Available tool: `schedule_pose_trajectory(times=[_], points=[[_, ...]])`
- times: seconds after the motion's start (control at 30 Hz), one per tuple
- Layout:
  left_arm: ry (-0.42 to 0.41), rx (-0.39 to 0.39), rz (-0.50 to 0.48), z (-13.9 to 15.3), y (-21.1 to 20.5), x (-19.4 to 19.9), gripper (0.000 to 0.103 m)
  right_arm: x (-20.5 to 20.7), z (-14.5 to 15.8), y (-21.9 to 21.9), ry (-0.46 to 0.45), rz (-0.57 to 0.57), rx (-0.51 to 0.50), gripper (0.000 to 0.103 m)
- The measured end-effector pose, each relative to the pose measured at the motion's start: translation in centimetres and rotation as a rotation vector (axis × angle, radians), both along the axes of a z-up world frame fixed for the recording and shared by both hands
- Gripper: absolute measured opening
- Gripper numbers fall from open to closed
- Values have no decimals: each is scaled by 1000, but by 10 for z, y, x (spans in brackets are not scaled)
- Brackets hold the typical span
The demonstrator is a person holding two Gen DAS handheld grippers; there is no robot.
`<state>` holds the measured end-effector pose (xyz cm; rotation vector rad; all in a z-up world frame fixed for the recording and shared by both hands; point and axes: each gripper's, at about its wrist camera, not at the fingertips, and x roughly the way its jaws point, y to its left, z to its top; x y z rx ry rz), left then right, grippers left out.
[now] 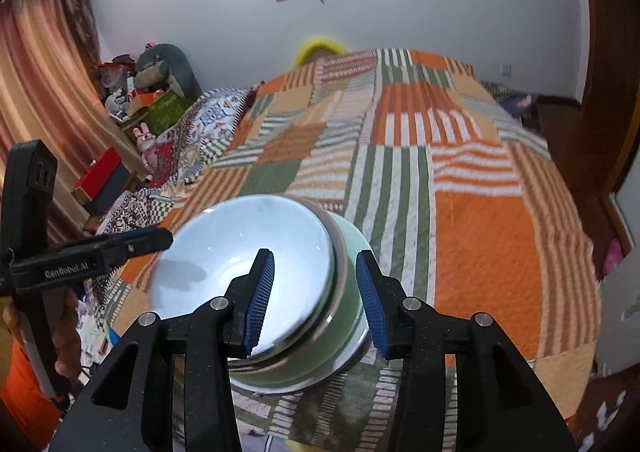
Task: Organize plates and bowls
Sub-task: 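Lower the stacked plates and bowls onto the bed with both tools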
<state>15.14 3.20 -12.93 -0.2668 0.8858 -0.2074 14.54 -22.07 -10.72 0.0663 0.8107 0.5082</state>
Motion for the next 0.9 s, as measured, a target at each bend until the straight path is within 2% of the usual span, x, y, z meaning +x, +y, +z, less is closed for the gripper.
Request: schedule_pose_trajectory(times=[0.1, 0.2, 0.43, 0.5, 0.57, 0.63, 0.7, 0.9], points=[[-76, -19, 7, 27, 2, -14, 39, -10, 19, 4, -60, 16, 3, 45], [-164, -16, 21, 54, 0, -31, 48, -25, 41, 6, -144, 22, 12, 54], [-350, 32, 64, 107, -7, -76, 62, -57, 88, 7, -309, 31, 54, 59], [-395, 49, 79, 118, -9, -90, 63, -64, 96, 6, -337, 31, 64, 67], [-428, 69, 82, 125, -12, -99, 69, -73, 104, 3, -384, 18, 80, 73], [-467, 79, 91, 132, -13, -111, 91, -80, 110, 2, -421, 7, 83, 76], [-513, 88, 117, 137, -14, -122, 98, -85, 114, 2, -450, 0, 83, 81], [-589, 122, 157, 146, -17, -146, 103, -96, 118, 4, -513, -7, 86, 89]])
